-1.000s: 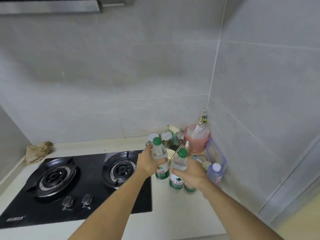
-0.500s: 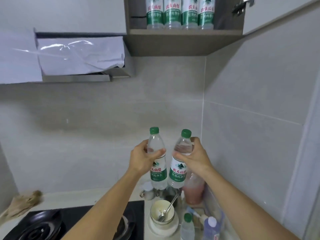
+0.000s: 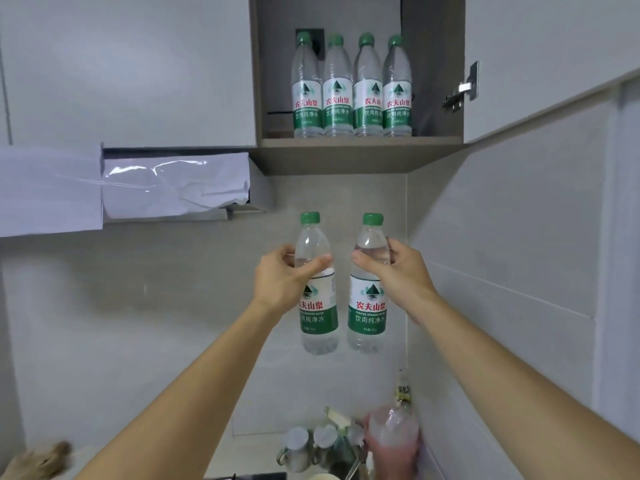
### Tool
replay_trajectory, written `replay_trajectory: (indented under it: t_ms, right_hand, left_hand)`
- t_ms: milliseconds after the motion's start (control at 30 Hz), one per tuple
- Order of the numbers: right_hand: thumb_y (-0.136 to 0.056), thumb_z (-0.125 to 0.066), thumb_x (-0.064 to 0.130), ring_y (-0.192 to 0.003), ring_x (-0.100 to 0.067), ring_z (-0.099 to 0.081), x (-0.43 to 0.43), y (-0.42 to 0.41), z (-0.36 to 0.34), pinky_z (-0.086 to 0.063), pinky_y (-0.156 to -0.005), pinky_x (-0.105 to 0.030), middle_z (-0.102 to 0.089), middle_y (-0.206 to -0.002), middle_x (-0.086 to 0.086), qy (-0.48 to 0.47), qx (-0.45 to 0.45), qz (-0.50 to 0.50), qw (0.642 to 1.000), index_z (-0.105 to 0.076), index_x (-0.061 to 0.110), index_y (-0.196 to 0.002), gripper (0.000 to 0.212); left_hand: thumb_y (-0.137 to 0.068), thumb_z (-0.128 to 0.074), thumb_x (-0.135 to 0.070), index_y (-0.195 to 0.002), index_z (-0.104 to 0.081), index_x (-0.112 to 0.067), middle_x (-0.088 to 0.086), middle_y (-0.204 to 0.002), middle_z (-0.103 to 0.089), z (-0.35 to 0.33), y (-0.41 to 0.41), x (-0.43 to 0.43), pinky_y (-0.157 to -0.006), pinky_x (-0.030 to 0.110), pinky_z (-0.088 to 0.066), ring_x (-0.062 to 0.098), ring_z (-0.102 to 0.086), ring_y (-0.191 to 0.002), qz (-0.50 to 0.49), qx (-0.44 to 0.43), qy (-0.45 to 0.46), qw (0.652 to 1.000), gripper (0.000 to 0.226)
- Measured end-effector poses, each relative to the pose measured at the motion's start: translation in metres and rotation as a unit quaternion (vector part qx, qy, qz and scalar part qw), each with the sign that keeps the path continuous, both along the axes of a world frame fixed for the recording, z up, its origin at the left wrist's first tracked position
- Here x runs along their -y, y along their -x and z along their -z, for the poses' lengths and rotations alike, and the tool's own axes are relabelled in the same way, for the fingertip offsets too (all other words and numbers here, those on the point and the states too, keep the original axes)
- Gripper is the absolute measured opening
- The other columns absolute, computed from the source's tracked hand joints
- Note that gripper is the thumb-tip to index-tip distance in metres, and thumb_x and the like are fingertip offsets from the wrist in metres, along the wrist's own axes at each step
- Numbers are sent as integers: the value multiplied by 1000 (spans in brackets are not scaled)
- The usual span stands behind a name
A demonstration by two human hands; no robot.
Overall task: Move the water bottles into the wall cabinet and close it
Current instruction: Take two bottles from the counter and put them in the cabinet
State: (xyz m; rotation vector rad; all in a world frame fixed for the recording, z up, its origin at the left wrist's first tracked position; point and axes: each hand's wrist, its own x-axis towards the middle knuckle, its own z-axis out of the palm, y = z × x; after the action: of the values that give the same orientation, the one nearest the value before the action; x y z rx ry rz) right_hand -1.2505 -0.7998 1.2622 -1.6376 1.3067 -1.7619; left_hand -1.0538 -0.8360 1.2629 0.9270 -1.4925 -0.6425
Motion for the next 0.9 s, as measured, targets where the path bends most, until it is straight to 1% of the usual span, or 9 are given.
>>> replay_trajectory:
  t_ms: [133, 233, 333, 467, 567, 633, 733, 833, 900]
  right_hand:
    - [-82, -85, 41, -95, -12, -75, -5, 2, -54, -57, -81, -32, -79, -105, 7, 33, -35, -4, 999, -73, 23, -114, 38]
    - [-83, -83, 42, -92, -8, -73, -12, 2, -95, -52, -75, -27, -77, -103, 9, 70, -50, -3, 996, -74, 21, -114, 39]
    - [-83, -82, 46, -91, -4, -70, -19, 3, -128, -49, -72, -23, -76, -100, 11, 97, -58, 3, 994, -75, 23, -112, 38]
    - [-81, -84, 47, -92, -13, -74, -18, 3, -161, -58, -86, -34, -78, -98, 7, 115, -40, -10, 993, -77, 20, -105, 37]
    - [-79, -85, 47, -95, -16, -75, -12, 2, -184, -59, -88, -36, -78, -103, 4, 131, -36, -13, 991, -75, 18, -108, 42]
    - [-81, -85, 47, -92, -11, -72, -8, 2, -198, -57, -82, -30, -74, -99, 10, 136, -34, -25, 990, -72, 22, -102, 35]
    - [-84, -83, 43, -85, -2, -65, -5, -1, -221, -51, -72, -25, -64, -92, 18, 146, -36, -44, 988, -64, 25, -101, 31]
    - [-85, -82, 42, -85, -8, -71, -1, -3, -243, -53, -67, -26, -70, -93, 14, 161, -35, -28, 986, -71, 15, -110, 38]
    - [-82, -84, 45, -86, -15, -76, 2, -3, -259, -59, -73, -29, -76, -97, 6, 174, -38, -18, 984, -74, 14, -109, 42]
  left_hand:
    - [-74, -86, -47, -112, -71, -17, -2, -97, -76, -44, 7, -7, -68, 27, -58, 12, -73, -85, -20, 0, 33, 999, 50]
    - [-76, -83, -50, -114, -72, -19, -3, -99, -76, -75, 10, -14, -74, 33, -61, 14, -74, -87, -30, 7, 57, 998, 50]
    - [-79, -81, -49, -111, -73, -21, -6, -95, -76, -105, 12, -23, -70, 30, -59, 12, -73, -83, -34, -5, 73, 997, 43]
    - [-79, -81, -49, -106, -72, -17, -4, -82, -76, -147, 12, -34, -51, 21, -55, 5, -73, -59, -29, -33, 68, 997, 43]
    - [-79, -82, -48, -87, -63, -22, -6, -76, -71, -176, 11, -36, -40, 12, -47, -4, -67, -47, -26, -29, 79, 996, 32]
    - [-76, -83, -51, -85, -58, -24, -6, -82, -71, -194, 11, -37, -49, 15, -52, 0, -71, -60, -37, -25, 95, 995, 39]
    - [-69, -87, -54, -95, -58, -20, 0, -93, -74, -220, 12, -31, -75, 33, -63, 15, -76, -80, -38, -52, 103, 993, 52]
    - [-70, -87, -51, -109, -61, -16, 0, -90, -73, -242, 15, -24, -77, 36, -64, 16, -76, -78, -21, -77, 115, 990, 58]
    - [-70, -88, -50, -123, -60, -13, -1, -93, -72, -257, 17, -19, -80, 35, -63, 15, -75, -80, -9, -95, 126, 987, 70]
